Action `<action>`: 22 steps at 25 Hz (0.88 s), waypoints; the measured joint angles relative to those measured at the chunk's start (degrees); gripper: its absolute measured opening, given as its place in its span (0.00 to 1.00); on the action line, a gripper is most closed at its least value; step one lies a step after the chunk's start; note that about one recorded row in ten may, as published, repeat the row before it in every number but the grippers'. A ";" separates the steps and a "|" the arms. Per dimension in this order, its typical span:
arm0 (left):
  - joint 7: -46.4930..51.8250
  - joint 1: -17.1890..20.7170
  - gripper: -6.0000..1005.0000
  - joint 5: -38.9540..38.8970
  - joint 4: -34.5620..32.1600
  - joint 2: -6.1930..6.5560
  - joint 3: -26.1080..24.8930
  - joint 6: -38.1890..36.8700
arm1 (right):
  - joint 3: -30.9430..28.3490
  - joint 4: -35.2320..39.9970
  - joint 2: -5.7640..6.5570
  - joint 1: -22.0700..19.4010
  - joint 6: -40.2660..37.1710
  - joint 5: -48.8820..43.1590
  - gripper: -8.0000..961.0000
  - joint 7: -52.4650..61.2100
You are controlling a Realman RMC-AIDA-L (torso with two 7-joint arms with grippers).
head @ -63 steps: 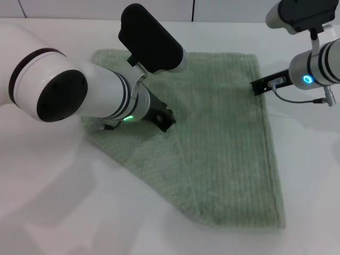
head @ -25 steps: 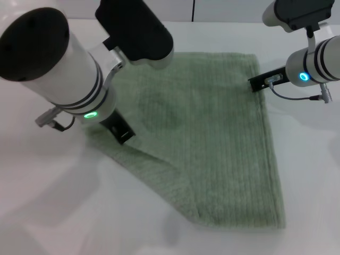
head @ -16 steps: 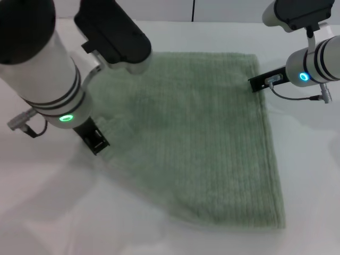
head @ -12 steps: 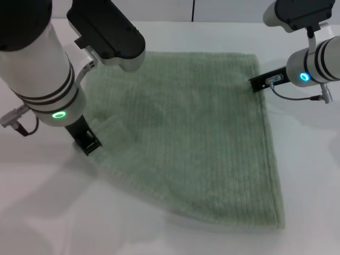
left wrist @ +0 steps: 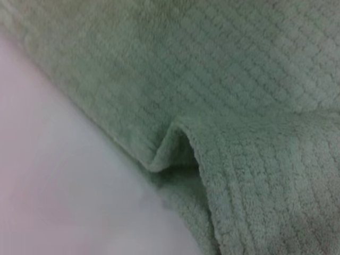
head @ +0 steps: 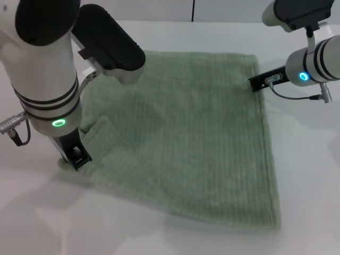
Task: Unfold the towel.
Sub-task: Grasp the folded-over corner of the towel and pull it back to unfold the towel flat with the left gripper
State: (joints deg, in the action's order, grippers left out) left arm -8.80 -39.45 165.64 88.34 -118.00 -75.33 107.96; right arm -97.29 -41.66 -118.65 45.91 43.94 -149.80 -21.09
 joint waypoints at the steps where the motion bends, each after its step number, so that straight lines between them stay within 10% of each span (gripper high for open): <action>1: 0.91 0.01 0.05 -0.02 0.00 -0.03 0.17 0.14 | -0.04 0.00 0.00 0.00 0.00 -0.04 0.09 0.00; 22: 7.94 2.06 0.07 -0.19 -1.94 -0.42 5.69 1.13 | -0.80 -0.13 0.00 -0.15 0.60 -0.15 0.10 -1.24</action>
State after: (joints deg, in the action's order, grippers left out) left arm -0.86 -37.39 165.45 86.39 -118.42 -69.64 109.09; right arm -98.09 -41.79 -118.65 45.76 44.54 -149.95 -22.33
